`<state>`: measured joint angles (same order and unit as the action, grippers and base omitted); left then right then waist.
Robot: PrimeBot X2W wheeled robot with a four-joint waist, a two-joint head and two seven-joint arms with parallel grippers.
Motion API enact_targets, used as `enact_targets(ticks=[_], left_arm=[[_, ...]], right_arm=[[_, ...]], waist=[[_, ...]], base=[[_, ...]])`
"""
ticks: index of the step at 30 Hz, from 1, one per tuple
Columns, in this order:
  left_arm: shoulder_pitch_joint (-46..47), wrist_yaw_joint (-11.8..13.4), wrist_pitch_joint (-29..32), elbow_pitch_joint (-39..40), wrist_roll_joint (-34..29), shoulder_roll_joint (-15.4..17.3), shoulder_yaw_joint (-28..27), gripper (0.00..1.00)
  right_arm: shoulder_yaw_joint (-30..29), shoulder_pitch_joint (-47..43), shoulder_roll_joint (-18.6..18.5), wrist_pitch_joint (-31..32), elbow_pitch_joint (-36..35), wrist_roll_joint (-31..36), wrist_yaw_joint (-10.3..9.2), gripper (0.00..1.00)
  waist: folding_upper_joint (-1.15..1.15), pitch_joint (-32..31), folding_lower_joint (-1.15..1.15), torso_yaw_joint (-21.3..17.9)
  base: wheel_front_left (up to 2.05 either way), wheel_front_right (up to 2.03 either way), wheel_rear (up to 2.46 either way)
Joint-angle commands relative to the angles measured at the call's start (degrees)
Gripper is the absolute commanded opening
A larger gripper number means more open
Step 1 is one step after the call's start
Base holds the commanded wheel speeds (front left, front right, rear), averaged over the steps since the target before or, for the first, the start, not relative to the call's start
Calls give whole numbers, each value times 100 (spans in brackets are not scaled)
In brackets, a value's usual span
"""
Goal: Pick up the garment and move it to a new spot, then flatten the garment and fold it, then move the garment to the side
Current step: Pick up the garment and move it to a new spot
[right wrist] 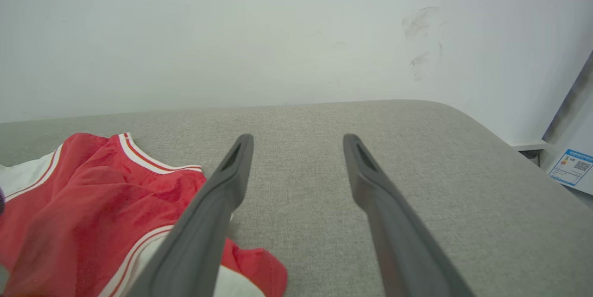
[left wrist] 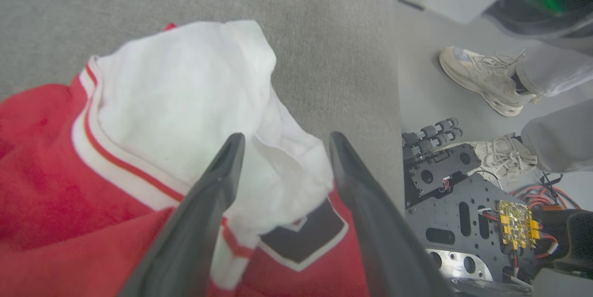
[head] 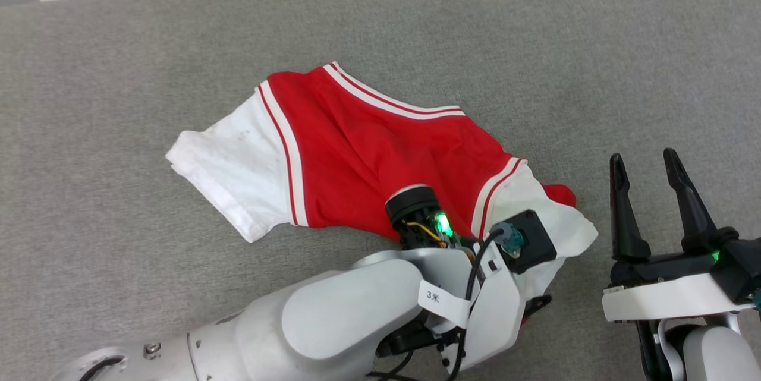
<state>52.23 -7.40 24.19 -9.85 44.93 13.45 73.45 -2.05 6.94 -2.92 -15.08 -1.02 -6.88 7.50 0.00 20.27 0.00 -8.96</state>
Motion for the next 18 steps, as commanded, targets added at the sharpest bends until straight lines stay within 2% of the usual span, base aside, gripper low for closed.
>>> enact_targets(ticks=[1,7,10,11,12,15,18], left_arm=[[59,1,-100,-22,-24,-30,-11,100],[262,1,-1307,-214,70,85,-15,100],[302,13,-2051,-494,-10,178,-244,100],[196,247,-2805,-742,-164,219,-552,100],[135,367,-3033,-824,-208,263,-643,100],[-26,712,-3586,-995,-333,368,-885,100],[-227,1101,-3854,-1065,-487,471,-1160,100]], right_arm=[[-19,-49,8,-14,20,39,-2,100],[-53,-226,8,-14,35,137,-2,100],[-103,-290,7,-14,22,169,-3,100],[-113,-365,8,-14,22,208,-3,100],[-116,-375,8,-15,21,216,-2,100],[-149,-439,7,-14,14,236,-2,100],[-165,-487,8,-14,24,261,-3,100]], waist=[[0,-105,0,78],[0,-465,0,337],[0,-610,0,481],[0,-743,0,605],[0,-778,0,636],[0,-868,0,750],[0,-939,0,840]], base=[[0,0,0],[0,0,0],[0,0,0],[0,0,0],[0,0,0],[0,0,0],[0,0,0]])
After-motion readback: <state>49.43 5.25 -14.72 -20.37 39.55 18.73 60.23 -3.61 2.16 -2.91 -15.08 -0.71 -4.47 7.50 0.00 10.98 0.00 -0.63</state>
